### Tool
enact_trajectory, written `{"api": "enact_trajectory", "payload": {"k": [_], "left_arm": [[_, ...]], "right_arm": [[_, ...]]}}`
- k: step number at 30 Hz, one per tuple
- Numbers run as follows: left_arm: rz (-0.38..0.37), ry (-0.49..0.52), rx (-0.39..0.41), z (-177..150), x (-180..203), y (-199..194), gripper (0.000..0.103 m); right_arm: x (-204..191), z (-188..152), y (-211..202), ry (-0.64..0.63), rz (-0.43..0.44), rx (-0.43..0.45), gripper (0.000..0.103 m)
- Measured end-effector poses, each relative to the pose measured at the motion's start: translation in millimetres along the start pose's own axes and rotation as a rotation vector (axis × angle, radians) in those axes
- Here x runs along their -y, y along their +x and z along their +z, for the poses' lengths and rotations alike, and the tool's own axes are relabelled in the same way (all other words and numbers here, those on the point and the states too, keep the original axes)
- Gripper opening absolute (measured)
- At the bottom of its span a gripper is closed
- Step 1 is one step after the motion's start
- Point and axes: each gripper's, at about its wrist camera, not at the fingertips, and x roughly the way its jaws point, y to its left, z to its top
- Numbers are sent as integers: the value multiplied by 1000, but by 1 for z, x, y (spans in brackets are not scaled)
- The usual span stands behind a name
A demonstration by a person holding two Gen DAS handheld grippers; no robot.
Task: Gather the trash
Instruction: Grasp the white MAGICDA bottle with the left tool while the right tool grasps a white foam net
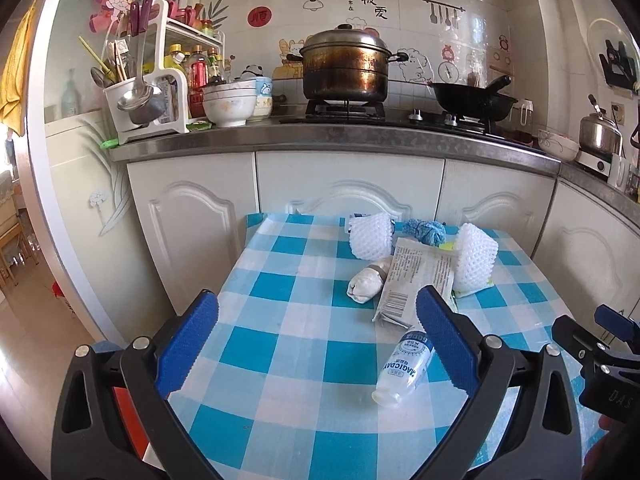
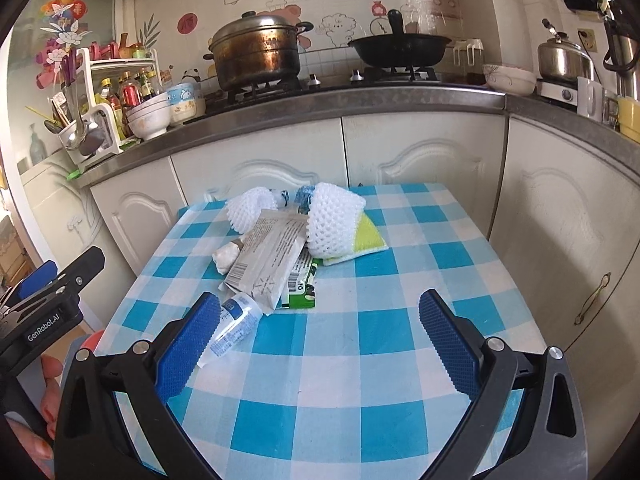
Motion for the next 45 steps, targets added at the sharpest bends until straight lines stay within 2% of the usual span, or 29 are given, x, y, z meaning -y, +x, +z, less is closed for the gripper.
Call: {"api": "enact_trajectory", "payload": {"k": [6,13,20,26,29,33,37,40,45], "left_arm": [[-98,98,-24,-23,8,19,100],[-249,210,-93,-46,25,42,100],[-289,284,-185,-60,50,71,100],[-301,271,-240,-59,59,89,100],[-315,249,-294,-59,61,100,99],[-329,210,-332,-58,60,110,88],[-333,185,-373,-59,59,119,79],[-338,155,-375,-58,55,121,74],[-341,139,-387,-59,54,123,61]], "right_arm": [[17,-3,28,51,58,-60,98],[43,-1,62,187,166,-143,98],[54,5,84,272,289,-172,98],[62,13,106,301,337,-177,98],[65,12,119,344,376,-210,98],[60,15,130,324,383,-223,98],[65,32,139,327,359,-192,98],[66,48,147,303,319,-157,98],[68,68,168,318,301,-138,97]]}}
